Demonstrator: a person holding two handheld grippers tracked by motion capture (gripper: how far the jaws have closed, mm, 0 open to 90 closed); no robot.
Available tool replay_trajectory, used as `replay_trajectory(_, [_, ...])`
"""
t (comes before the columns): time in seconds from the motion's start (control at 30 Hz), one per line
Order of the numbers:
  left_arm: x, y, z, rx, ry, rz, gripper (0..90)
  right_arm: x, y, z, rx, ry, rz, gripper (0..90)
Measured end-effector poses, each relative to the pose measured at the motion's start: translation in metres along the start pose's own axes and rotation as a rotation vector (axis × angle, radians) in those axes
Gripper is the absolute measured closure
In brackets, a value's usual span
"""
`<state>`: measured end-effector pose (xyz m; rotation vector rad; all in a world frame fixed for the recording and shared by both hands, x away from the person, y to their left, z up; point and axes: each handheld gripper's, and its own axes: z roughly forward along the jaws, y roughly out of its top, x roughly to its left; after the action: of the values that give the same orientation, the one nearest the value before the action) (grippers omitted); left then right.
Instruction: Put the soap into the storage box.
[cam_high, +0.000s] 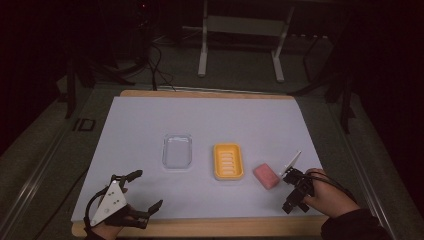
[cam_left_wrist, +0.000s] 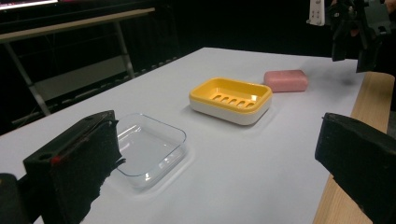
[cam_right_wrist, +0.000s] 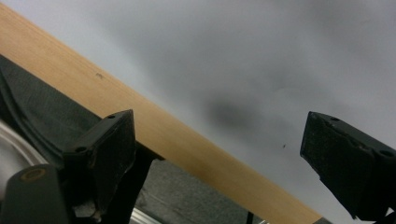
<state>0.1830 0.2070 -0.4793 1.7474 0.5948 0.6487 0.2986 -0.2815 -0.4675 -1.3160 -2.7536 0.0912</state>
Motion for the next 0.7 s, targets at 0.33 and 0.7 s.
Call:
replay_trajectory(0.33, [0.0,0.0,0.0,0.004,0.003,0.002,0.6,0.002,0.015,-0.005,-0.045,-0.013,0.034,9.6])
replay_trajectory(0.7, [0.0,0.0,0.0,-0.003,0.002,-0.004,0.6,0.01,0.036,-0.008,-0.148,-0.009,0.019,9.6])
